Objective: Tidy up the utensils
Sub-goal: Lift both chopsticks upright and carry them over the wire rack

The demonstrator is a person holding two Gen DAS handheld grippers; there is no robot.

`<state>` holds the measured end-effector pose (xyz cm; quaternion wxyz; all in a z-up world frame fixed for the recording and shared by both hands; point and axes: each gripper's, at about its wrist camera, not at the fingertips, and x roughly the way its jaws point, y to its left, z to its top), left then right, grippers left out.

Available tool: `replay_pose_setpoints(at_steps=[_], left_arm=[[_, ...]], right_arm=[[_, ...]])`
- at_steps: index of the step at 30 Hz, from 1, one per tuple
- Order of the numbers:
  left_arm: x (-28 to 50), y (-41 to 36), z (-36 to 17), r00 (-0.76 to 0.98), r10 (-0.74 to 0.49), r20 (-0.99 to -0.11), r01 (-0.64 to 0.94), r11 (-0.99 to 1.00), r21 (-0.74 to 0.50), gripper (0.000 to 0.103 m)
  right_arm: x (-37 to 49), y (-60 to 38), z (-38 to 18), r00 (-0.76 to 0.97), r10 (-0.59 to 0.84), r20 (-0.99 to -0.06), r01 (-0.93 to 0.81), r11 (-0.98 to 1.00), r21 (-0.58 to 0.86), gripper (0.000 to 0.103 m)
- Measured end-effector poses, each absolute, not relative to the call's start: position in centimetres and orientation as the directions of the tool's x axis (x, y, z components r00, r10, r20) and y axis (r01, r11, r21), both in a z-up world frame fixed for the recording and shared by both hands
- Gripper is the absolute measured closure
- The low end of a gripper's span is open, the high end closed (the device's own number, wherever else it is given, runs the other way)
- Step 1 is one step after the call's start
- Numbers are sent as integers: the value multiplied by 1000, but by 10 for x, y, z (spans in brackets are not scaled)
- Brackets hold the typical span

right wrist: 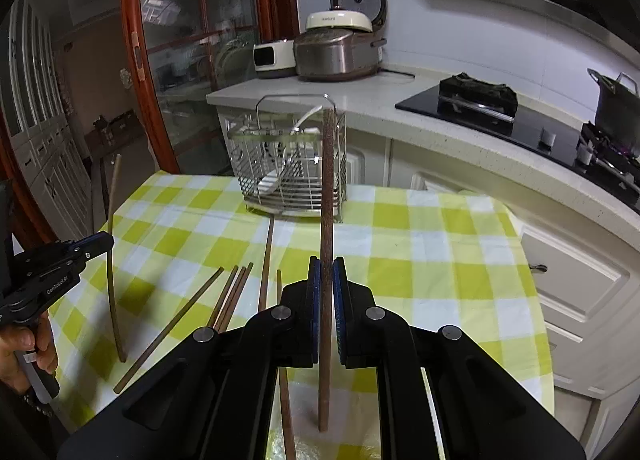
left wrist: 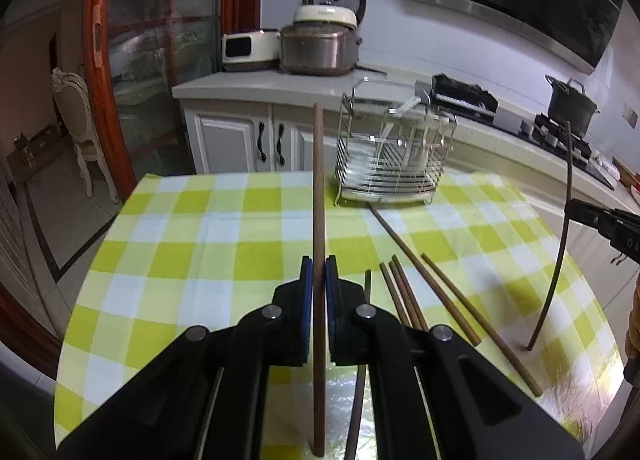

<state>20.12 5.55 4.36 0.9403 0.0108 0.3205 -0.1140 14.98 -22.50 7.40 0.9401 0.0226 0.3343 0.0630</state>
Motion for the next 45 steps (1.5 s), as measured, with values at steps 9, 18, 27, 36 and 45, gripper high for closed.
replay_pose_setpoints(at_steps=[9, 18, 27, 36, 45], left_arm=[[190, 54, 67, 813, -194, -550, 198, 979, -53, 96], [192, 51, 74, 817, -199, -542, 201, 978, -55, 97], [212, 39, 96, 827, -227, -514, 230, 971, -57, 97], [249, 25, 155, 868, -261, -422, 258, 964, -67, 97], [290, 3, 207, 900, -289, -327, 284, 957, -65, 97]], right_arm=[[147, -227, 83, 784, 129, -607, -98, 992, 85, 93], [145, -227, 89, 796, 119, -594, -88, 993, 81, 93], [158, -224, 106, 813, 99, -574, -77, 995, 61, 93], [200, -227, 164, 856, 96, -509, -77, 995, 59, 93], [250, -224, 216, 892, 114, -438, -88, 993, 78, 93]])
